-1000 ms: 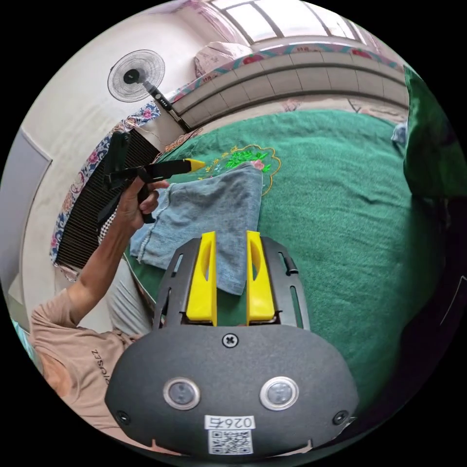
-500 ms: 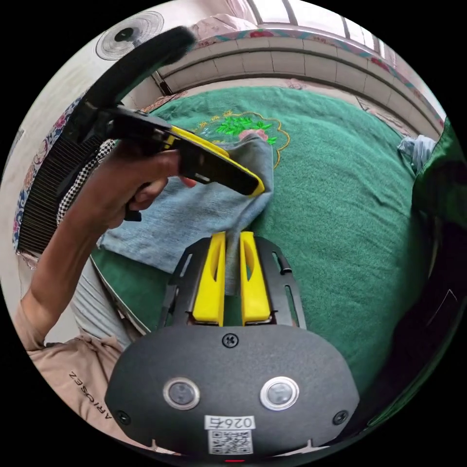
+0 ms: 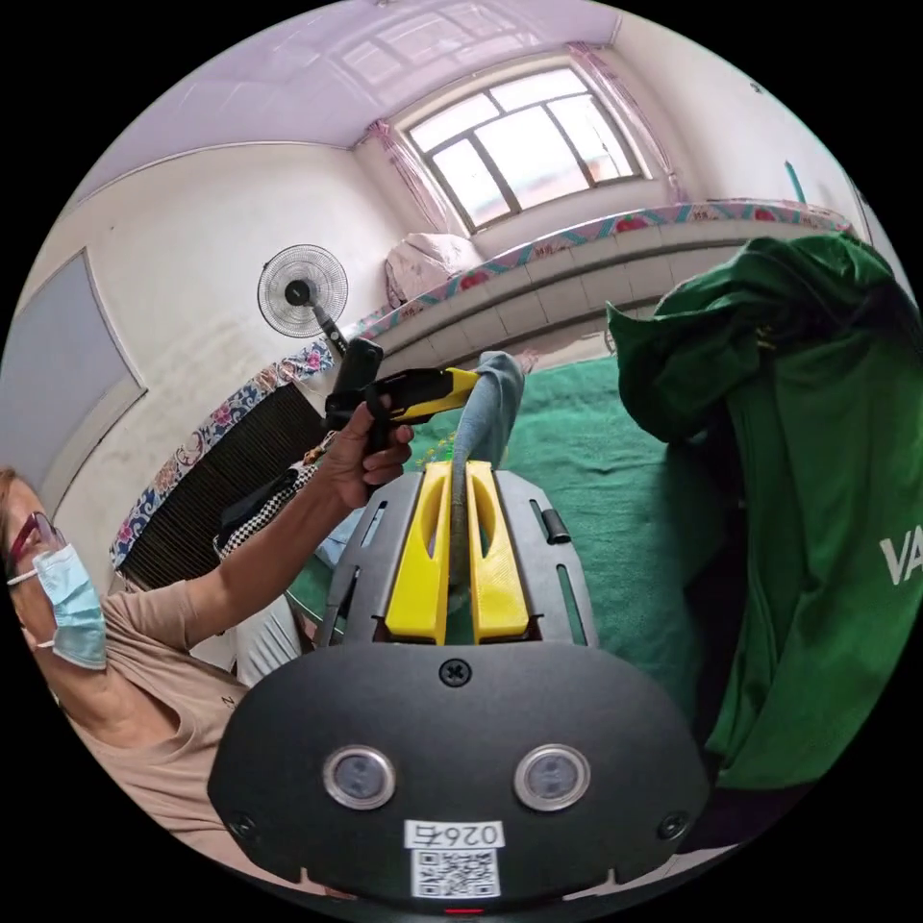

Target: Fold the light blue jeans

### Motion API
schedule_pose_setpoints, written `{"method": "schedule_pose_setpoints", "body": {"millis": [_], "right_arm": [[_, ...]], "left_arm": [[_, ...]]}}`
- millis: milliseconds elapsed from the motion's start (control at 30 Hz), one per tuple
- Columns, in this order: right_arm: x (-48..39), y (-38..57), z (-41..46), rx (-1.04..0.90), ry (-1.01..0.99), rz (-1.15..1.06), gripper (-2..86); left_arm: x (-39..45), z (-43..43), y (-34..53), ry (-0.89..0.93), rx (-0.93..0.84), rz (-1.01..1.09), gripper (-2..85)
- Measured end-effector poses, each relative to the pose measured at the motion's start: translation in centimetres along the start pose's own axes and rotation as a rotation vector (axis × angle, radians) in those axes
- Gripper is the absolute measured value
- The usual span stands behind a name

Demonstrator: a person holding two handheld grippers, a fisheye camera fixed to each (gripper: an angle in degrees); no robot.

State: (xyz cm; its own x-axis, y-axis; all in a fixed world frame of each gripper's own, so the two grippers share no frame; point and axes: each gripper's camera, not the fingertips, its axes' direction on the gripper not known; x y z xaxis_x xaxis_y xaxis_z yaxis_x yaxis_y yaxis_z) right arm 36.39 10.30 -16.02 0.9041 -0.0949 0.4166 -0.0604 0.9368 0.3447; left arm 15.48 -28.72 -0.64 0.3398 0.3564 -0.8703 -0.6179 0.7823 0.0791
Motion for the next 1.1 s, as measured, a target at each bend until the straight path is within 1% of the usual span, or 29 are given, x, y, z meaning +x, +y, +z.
{"method": "schedule_pose_setpoints", "body": {"millis": [100, 167, 200, 267, 300, 367, 400, 467, 500, 533, 567, 633, 700, 733, 800, 867, 900, 933, 967, 1033, 1100], "right_arm": [[-5.9, -2.4, 0.0, -0.018, 0.002, -0.122, -1.6], [-12.3, -5.1, 2.4, -0.058, -0.020, -0.257, -1.4], [-13.9, -5.7, 3.3, -0.072, -0.026, -0.291, -1.4], [-20.6, -7.9, 8.7, -0.143, -0.055, -0.421, -0.9], [-22.3, -8.2, 10.6, -0.167, -0.064, -0.450, -0.8], [-28.1, -8.2, 19.2, -0.272, -0.099, -0.530, 0.8], [-29.4, -7.8, 21.6, -0.315, -0.104, -0.558, 1.4], [-33.1, -6.5, 29.9, -0.548, -0.155, -0.637, 3.5], [-33.5, -6.3, 31.2, -0.600, -0.186, -0.637, 4.2], [-33.6, -6.3, 32.3, -0.636, -0.243, -0.609, 5.5], [-33.2, -6.7, 31.9, -0.615, -0.276, -0.583, 5.8], [-31.8, -7.6, 30.2, -0.568, -0.276, -0.550, 6.2], [-29.5, -8.2, 28.2, -0.522, -0.251, -0.495, 6.0], [-27.9, -8.4, 27.0, -0.500, -0.238, -0.452, 5.7], [-25.6, -8.0, 25.9, -0.494, -0.218, -0.391, 5.5], [-23.5, -6.8, 25.1, -0.508, -0.207, -0.326, 6.0], [-23.1, -6.4, 24.9, -0.511, -0.205, -0.314, 6.2], [-22.5, -5.8, 24.6, -0.512, -0.201, -0.296, 6.5], [-22.1, -5.3, 24.6, -0.523, -0.193, -0.284, 6.6], [-21.6, -4.8, 24.8, -0.548, -0.190, -0.266, 6.7], [-21.5, -4.6, 25.2, -0.573, -0.197, -0.254, 6.8]], "left_arm": [[-0.5, -4.4, 4.2, -0.019, 0.039, 0.067, -0.7], [-1.7, -11.0, 9.3, -0.026, 0.112, 0.090, -0.5], [-2.1, -12.9, 10.8, -0.040, 0.129, 0.092, -0.4], [-3.5, -20.1, 17.6, -0.162, 0.190, 0.089, 0.2], [-4.0, -21.8, 19.6, -0.202, 0.203, 0.077, 0.4], [-7.4, -27.7, 27.8, -0.366, 0.244, -0.049, 2.9], [-8.5, -28.9, 29.9, -0.406, 0.249, -0.099, 3.9], [-12.9, -32.9, 38.1, -0.520, 0.289, -0.288, 6.1], [-13.7, -33.8, 40.1, -0.526, 0.320, -0.320, 6.3], [-14.7, -35.1, 43.6, -0.506, 0.396, -0.349, 6.5], [-15.1, -35.6, 46.1, -0.486, 0.456, -0.345, 6.5], [-15.4, -35.1, 47.6, -0.494, 0.467, -0.352, 6.7], [-15.4, -33.1, 46.7, -0.530, 0.397, -0.341, 7.9], [-15.4, -31.1, 45.7, -0.569, 0.337, -0.331, 9.0], [-15.9, -27.2, 43.9, -0.588, 0.227, -0.314, 11.2], [-18.2, -21.1, 41.7, -0.603, 0.048, -0.338, 14.8], [-19.0, -19.5, 41.3, -0.613, 0.000, -0.353, 15.6], [-20.8, -16.2, 40.7, -0.637, -0.102, -0.387, 16.0], [-22.5, -13.2, 40.4, -0.693, -0.197, -0.416, 15.3], [-22.5, -10.4, 40.1, -0.839, -0.229, -0.396, 12.5], [-21.7, -8.5, 39.8, -0.884, -0.252, -0.340, 8.7]]}}
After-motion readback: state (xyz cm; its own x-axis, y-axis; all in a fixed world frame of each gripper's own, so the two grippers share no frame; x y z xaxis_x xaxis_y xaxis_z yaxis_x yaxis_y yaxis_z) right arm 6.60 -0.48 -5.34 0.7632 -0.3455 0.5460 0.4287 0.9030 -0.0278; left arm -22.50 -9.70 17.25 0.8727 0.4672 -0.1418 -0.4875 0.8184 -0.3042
